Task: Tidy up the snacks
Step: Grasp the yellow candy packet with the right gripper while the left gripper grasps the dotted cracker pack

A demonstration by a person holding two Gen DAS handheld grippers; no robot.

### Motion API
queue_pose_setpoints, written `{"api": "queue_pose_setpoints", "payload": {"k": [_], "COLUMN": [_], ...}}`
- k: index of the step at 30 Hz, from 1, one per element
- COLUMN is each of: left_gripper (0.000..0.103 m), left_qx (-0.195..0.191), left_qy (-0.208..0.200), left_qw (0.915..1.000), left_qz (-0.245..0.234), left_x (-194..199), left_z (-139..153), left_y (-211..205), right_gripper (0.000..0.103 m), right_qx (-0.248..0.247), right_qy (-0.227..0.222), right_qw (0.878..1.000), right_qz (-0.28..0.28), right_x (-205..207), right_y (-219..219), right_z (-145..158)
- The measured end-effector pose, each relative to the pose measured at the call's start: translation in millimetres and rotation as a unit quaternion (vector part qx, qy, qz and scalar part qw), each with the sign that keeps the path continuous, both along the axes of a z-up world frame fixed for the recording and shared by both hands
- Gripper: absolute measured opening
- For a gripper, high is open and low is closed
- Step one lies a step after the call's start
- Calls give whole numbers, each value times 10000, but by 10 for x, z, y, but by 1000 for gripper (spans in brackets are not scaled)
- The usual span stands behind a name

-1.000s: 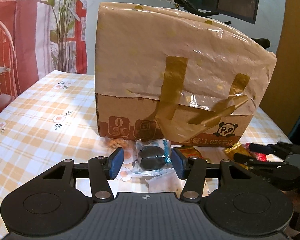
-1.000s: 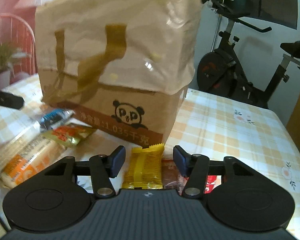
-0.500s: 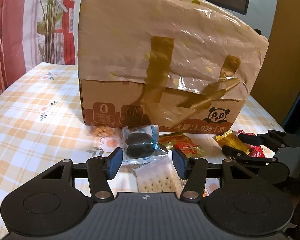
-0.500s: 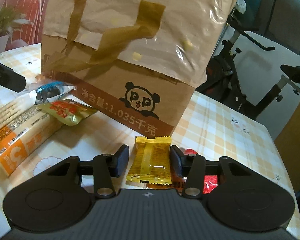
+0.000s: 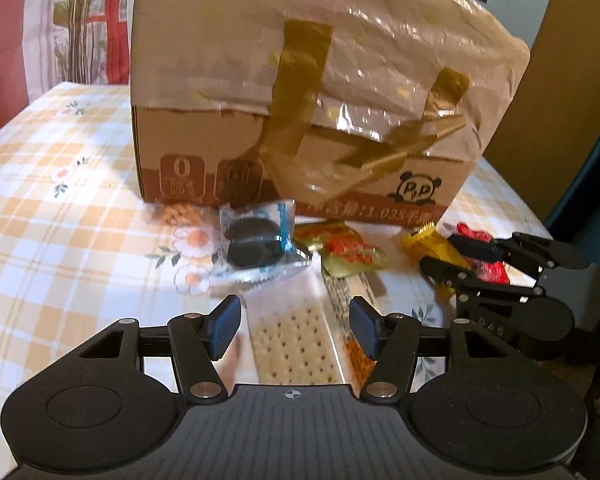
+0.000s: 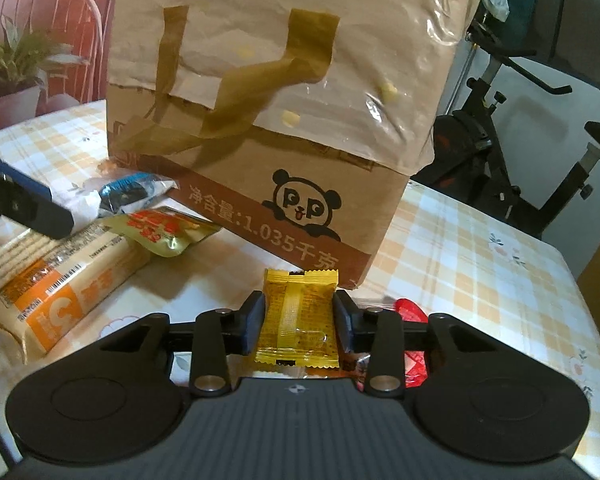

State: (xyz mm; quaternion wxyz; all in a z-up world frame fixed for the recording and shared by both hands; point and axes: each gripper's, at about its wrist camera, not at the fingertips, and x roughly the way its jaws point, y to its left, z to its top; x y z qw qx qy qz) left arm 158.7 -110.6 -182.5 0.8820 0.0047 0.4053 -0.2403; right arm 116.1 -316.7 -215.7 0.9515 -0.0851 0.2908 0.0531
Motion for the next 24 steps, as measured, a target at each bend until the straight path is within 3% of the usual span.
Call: {"api": "queue_pose_setpoints", "payload": {"k": [5, 19, 24], "left_gripper": [64, 71, 63], "left_qx": [28, 2, 432], "left_qy": [116, 153, 59], "left_qw": [9999, 9997, 9977], "left_qz": [-6, 213, 511], "left_x": [2, 8, 8], "left_z": [-27, -51, -128], "left_y": [11, 112, 143], "right_gripper": [40, 40, 40], "right_qx": [298, 253, 216], "right_qy": [57, 132, 121], "right_qw": [9995, 9995, 9996], "right_qz": [127, 122, 122], "right_x": [-24, -13, -14], "right_y": [-63, -45, -33], "right_z": [10, -1, -3]}}
